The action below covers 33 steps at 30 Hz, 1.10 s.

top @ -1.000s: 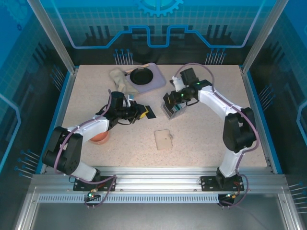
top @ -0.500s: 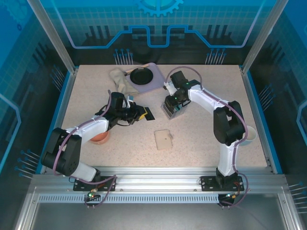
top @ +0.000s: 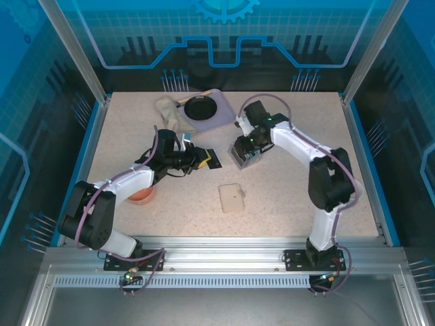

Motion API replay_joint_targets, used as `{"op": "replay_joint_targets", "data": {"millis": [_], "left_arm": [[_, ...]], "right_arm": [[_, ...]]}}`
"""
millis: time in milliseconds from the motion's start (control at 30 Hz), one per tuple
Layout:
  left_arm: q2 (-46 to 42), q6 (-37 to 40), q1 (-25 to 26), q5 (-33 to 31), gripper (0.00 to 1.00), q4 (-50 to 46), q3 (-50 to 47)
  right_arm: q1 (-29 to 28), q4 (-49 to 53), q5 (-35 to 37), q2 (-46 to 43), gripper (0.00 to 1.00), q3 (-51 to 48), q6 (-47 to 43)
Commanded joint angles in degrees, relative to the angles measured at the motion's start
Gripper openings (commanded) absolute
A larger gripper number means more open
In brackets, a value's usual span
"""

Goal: Put the credit cards into the card holder
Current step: Place the credit card in the storage box, then pass the credit card.

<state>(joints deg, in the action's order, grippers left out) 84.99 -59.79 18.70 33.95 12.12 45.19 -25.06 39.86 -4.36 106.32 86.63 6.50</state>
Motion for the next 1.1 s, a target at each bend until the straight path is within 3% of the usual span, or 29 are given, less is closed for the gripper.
{"op": "replay_joint_targets", "data": {"millis": [0, 133, 300, 633, 867, 967, 1067], "left_arm": [[-1.97, 1.52, 1.83, 3.75, 0.12, 6.05, 1.28], [-1.96, 0.52, 3.28, 6.04, 0.11, 11.85, 1.56], [-1.50, -2.55, 4.28, 8.17, 0.12, 19.74, 2.33], [-1.22, -4.05, 5.03, 8.92, 0.13, 22.93, 3.76], [-0.54, -4.27, 5.53, 9.15, 0.13, 23.48, 4.25], [-0.37, -4.39, 5.55, 9.22, 0.13, 23.33, 4.42], [-0.46, -3.51, 5.61, 8.81, 0.17, 21.38, 4.60]], "right_arm": [[3.81, -3.62, -14.49, -10.03, 0.42, -5.01, 9.01], [8.62, -13.83, -34.01, -16.90, 0.47, -12.62, 18.83], [9.22, -16.02, -43.49, -18.15, 0.50, -14.25, 21.69], [8.02, -16.06, -52.19, -14.30, 0.47, -13.47, 22.01], [6.61, -16.73, -54.21, -11.88, 0.38, -12.10, 22.59], [6.43, -17.09, -54.01, -11.40, 0.29, -11.92, 22.87], [6.78, -18.08, -53.55, -11.90, 0.13, -12.43, 23.20]]}}
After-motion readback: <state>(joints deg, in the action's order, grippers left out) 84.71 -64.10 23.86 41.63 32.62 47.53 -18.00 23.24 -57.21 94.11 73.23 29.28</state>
